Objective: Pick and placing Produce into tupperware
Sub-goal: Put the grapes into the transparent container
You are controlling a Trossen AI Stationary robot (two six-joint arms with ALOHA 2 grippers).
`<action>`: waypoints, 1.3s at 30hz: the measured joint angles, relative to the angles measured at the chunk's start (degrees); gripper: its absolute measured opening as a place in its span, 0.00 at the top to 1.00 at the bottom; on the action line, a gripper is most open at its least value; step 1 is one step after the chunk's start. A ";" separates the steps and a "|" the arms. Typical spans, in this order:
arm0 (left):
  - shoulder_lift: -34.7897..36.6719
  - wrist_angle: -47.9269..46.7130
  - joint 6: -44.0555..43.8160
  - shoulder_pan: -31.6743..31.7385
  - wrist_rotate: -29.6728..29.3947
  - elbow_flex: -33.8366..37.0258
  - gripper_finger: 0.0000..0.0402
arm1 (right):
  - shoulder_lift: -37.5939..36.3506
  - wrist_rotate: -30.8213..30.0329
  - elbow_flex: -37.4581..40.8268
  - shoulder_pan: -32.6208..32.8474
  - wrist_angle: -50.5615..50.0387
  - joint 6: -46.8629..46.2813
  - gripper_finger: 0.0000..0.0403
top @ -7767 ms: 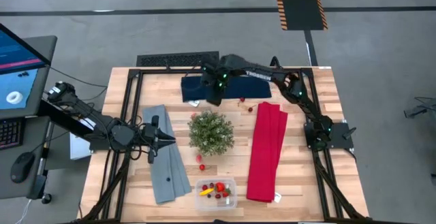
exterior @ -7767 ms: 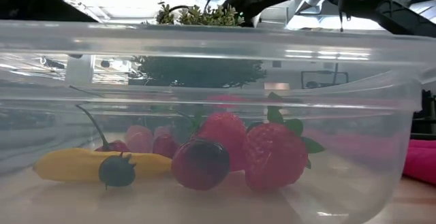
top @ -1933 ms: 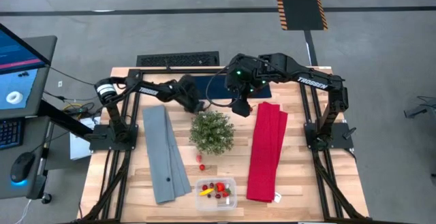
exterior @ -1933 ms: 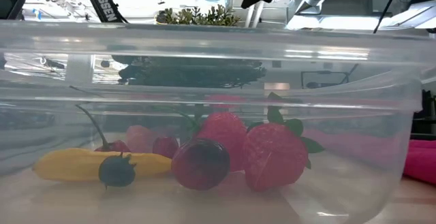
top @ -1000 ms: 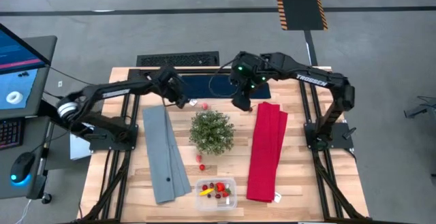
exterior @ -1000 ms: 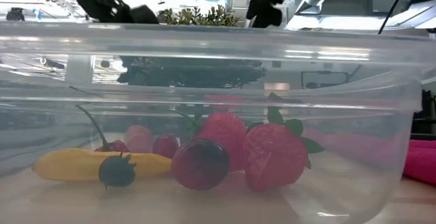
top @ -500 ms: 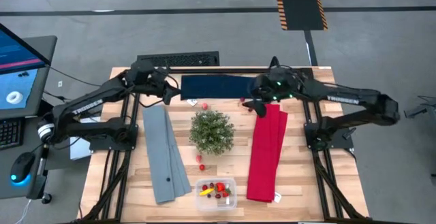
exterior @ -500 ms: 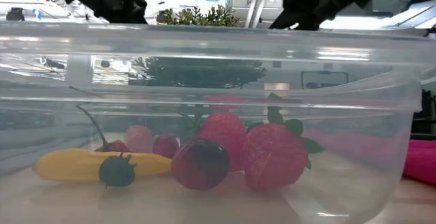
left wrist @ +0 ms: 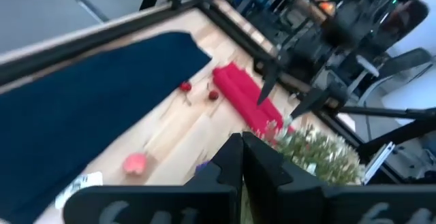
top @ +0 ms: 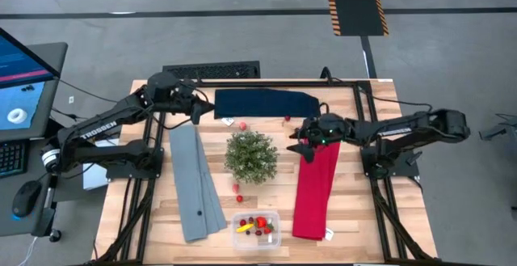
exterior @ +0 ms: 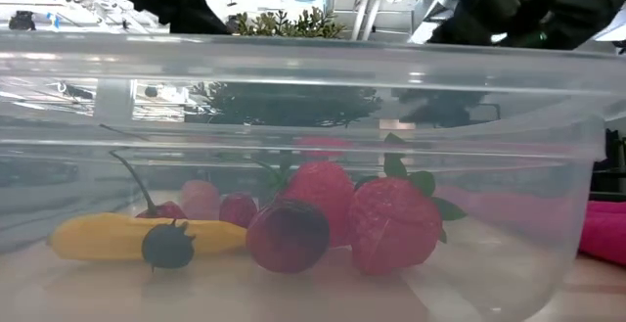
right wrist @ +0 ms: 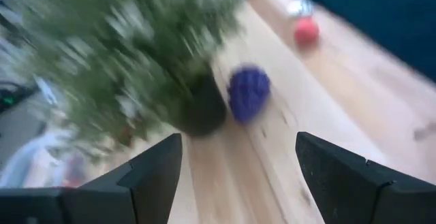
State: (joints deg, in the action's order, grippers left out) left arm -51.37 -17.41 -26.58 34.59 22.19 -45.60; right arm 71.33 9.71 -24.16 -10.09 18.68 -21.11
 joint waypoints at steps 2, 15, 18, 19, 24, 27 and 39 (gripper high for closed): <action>0.00 1.70 -0.13 0.02 -0.01 0.00 1.00 | 2.39 -2.15 0.16 0.38 -0.21 -2.06 0.23; 0.04 5.82 -6.61 -0.77 0.88 -0.02 1.00 | 14.78 -2.21 0.07 -2.82 8.71 4.86 0.47; 0.04 7.28 -7.93 -1.55 0.85 -0.02 1.00 | 17.48 -2.12 0.02 -4.06 10.98 7.69 0.76; 0.05 7.71 -7.97 -1.83 0.82 -0.02 1.00 | 18.54 -2.07 0.04 -4.47 12.37 8.20 0.86; 0.04 8.40 -8.10 -2.81 -0.27 -0.02 1.00 | 23.73 5.00 -0.09 -5.55 21.53 7.42 0.95; 0.04 8.43 -8.55 -2.84 -0.53 -0.02 1.00 | 26.98 7.97 -1.17 -5.57 23.93 5.00 0.97; 0.00 5.16 -10.53 -2.86 -0.17 -0.02 1.00 | 35.59 13.14 -10.61 -1.91 15.46 5.09 0.97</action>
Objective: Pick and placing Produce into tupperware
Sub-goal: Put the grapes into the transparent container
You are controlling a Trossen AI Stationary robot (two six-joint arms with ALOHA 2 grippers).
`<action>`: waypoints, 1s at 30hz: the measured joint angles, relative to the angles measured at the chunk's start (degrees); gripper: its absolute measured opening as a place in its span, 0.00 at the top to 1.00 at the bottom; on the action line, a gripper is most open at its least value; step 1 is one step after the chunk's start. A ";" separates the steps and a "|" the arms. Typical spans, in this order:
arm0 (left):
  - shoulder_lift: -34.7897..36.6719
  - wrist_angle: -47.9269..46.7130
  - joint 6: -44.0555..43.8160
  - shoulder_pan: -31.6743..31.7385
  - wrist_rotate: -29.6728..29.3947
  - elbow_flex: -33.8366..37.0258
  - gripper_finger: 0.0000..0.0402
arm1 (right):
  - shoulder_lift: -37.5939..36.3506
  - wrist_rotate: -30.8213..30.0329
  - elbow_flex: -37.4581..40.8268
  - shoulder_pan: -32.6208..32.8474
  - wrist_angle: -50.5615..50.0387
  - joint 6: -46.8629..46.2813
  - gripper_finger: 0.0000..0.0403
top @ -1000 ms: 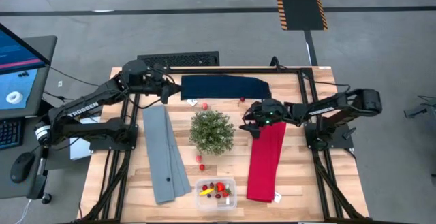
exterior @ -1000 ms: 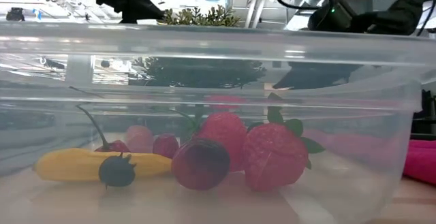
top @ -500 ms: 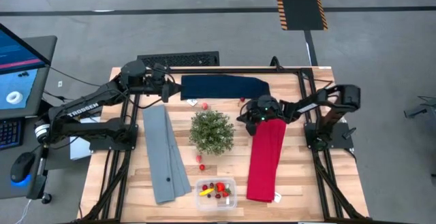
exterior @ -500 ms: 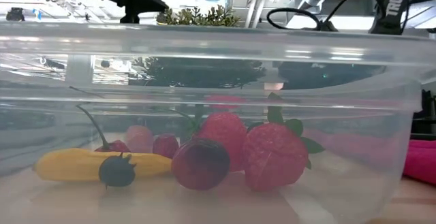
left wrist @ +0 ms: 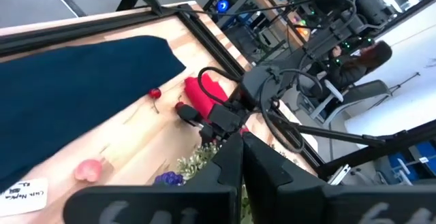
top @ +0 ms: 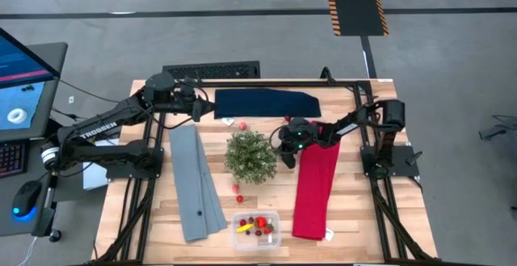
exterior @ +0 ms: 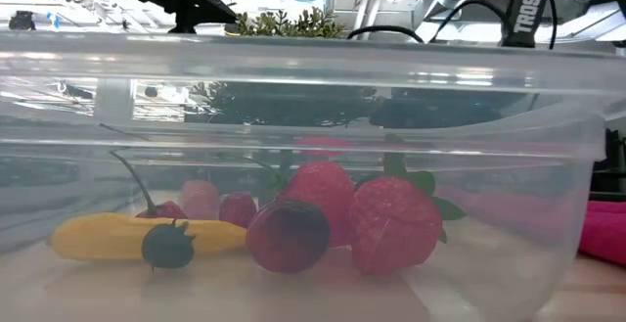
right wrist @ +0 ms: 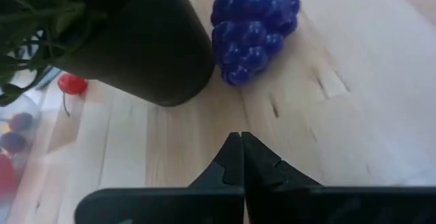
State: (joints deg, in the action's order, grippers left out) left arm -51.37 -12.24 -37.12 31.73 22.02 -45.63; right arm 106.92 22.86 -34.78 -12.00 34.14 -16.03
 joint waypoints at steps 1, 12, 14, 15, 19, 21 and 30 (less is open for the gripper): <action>0.00 0.04 -0.01 -0.01 0.00 0.00 1.00 | 0.13 -0.09 -0.43 0.33 -0.34 0.28 0.97; 0.00 -0.20 -0.93 -1.82 -0.15 0.00 1.00 | 0.34 -2.78 -2.35 1.78 -2.99 0.61 0.97; 0.00 -0.18 -0.95 -2.24 -0.24 0.00 1.00 | 0.36 -4.64 -2.46 1.87 -2.41 -0.50 0.97; 0.00 -0.18 -1.10 -2.35 -0.30 0.00 1.00 | 0.36 -4.90 -2.75 1.71 -2.20 -1.63 0.97; 0.00 -0.03 -1.54 -2.47 -0.33 0.00 1.00 | 0.36 -6.44 -2.98 1.24 0.67 -5.00 0.97; 0.00 -0.03 -1.54 -2.46 -0.35 0.00 1.00 | 0.36 -7.84 -2.98 0.86 1.20 -5.19 0.97; 0.00 0.10 -1.55 -2.48 -1.78 0.00 1.00 | 0.34 -6.94 -2.98 -4.99 7.47 -4.34 0.98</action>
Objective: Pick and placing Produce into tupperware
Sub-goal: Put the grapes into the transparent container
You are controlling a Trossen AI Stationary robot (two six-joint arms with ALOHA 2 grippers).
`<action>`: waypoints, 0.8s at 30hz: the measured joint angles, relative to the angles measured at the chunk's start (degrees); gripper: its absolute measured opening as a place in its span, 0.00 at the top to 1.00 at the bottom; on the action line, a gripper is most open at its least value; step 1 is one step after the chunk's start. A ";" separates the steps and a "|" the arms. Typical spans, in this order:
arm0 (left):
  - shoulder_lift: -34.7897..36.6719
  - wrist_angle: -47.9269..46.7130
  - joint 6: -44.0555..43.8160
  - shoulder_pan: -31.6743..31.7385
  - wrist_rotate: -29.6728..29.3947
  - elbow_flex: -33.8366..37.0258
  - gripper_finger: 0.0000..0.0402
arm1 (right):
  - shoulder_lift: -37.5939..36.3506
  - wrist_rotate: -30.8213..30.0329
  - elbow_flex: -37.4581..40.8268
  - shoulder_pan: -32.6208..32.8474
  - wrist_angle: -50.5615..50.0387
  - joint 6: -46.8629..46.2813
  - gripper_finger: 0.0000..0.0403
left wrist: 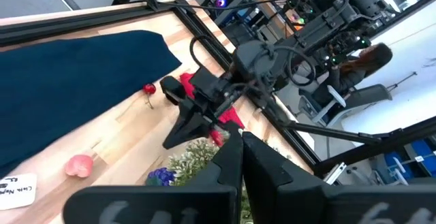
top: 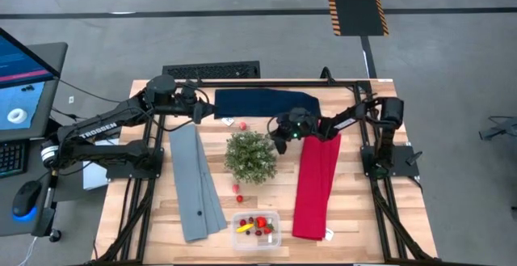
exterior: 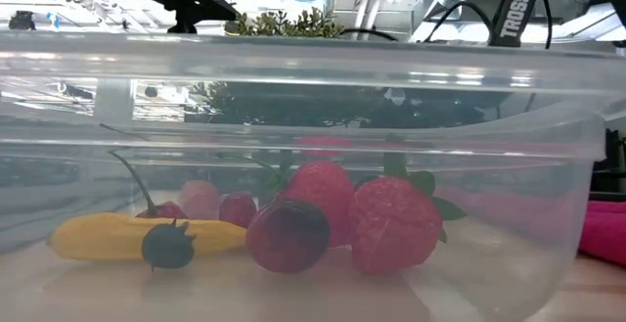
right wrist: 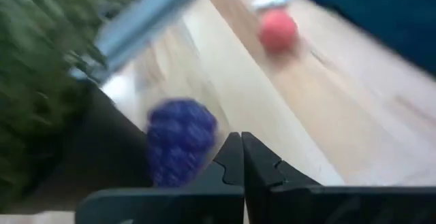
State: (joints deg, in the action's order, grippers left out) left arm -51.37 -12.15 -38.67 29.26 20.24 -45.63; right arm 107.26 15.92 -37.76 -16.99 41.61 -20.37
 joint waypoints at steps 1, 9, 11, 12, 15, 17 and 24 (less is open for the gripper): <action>0.00 0.02 -0.02 0.00 -0.05 0.00 1.00 | 0.00 1.34 0.00 -0.58 1.64 -0.28 0.98; 0.00 0.06 -2.22 0.00 -1.56 0.00 1.00 | -0.02 7.56 -2.54 -4.46 5.01 -7.51 0.98; 0.00 0.07 -2.72 0.00 -1.59 -0.01 1.00 | -0.02 7.82 -4.17 -4.75 3.35 -9.60 0.98; 0.00 0.07 -2.98 0.00 -1.61 0.00 1.00 | -0.02 8.06 -5.08 -4.79 2.26 -9.99 0.98; 0.00 0.05 -3.87 0.00 -1.60 0.00 1.00 | -0.13 8.60 -8.55 -4.47 -4.49 -9.66 0.98; 0.00 0.07 -4.32 -0.02 -1.60 0.00 1.00 | -0.12 7.27 -9.44 -3.84 -8.91 -8.42 0.98; 0.00 0.09 -3.96 -0.02 -1.58 0.00 1.00 | -0.09 5.06 -9.53 -2.39 -11.21 -6.73 0.98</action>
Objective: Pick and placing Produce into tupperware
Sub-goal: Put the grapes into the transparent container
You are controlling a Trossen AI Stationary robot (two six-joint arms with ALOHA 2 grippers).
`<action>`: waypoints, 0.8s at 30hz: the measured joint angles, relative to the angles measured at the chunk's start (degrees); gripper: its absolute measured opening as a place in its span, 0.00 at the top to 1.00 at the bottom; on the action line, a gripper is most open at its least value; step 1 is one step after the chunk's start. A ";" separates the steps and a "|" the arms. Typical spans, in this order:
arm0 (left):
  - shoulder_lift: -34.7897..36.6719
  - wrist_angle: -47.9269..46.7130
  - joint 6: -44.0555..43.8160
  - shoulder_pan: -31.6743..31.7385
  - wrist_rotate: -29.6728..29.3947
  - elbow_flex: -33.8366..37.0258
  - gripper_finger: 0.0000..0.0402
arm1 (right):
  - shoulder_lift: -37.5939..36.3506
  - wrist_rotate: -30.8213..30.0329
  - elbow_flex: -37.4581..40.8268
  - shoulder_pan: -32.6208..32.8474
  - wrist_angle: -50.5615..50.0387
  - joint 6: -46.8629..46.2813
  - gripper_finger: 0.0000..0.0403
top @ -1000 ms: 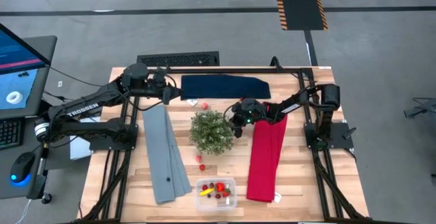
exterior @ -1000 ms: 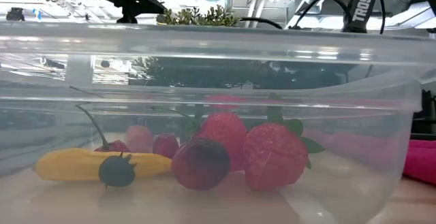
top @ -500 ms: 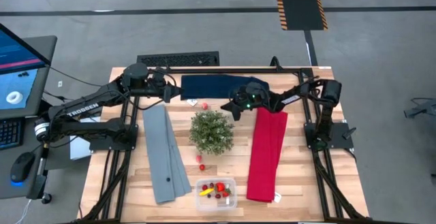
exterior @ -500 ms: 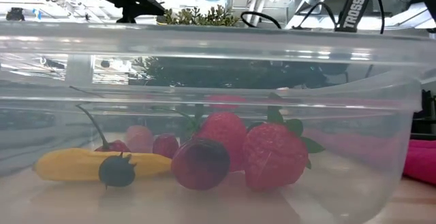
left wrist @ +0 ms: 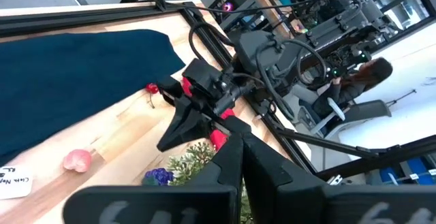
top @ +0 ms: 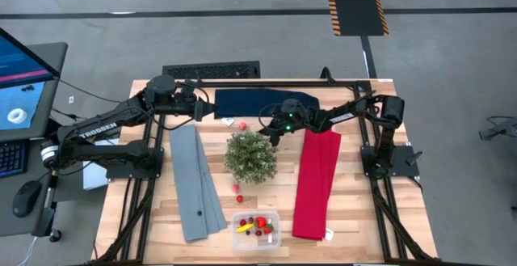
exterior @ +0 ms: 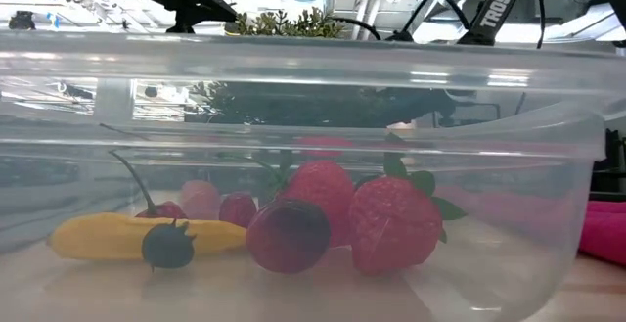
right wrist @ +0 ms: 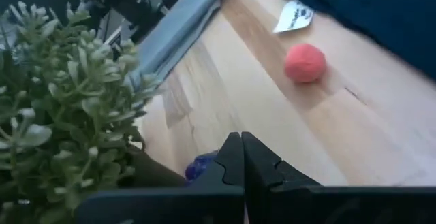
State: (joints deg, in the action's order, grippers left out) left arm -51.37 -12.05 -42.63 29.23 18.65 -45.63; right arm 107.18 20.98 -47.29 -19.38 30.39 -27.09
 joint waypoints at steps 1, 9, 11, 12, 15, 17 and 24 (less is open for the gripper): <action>0.00 0.00 0.02 0.00 0.02 0.00 1.00 | 0.00 -0.07 -0.02 -0.29 -0.88 0.14 0.98; 0.00 -0.02 1.55 0.00 0.42 0.00 1.00 | 0.00 -3.21 1.10 -1.27 -11.88 3.59 0.98; 0.00 -0.02 1.96 0.00 0.42 0.00 1.00 | 0.00 -2.30 2.34 -1.22 -12.29 3.58 0.98; 0.00 -0.03 2.11 0.00 0.43 0.00 1.00 | 0.00 -1.37 3.13 -1.22 -12.50 3.58 0.98; 0.00 -0.06 2.19 0.00 0.51 0.00 1.00 | -0.38 0.00 5.68 -0.84 -11.84 3.80 0.98; 0.00 -0.09 2.20 0.00 0.63 0.00 1.00 | -0.46 0.66 7.09 0.15 -10.16 3.27 0.98; 0.00 -0.07 2.80 0.00 0.48 0.00 1.00 | -2.51 4.86 7.87 7.09 -7.89 -1.67 0.98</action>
State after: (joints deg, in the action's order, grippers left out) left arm -51.37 -12.12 -39.83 29.23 19.14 -45.63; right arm 104.67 25.84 -39.42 -12.29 22.50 -28.76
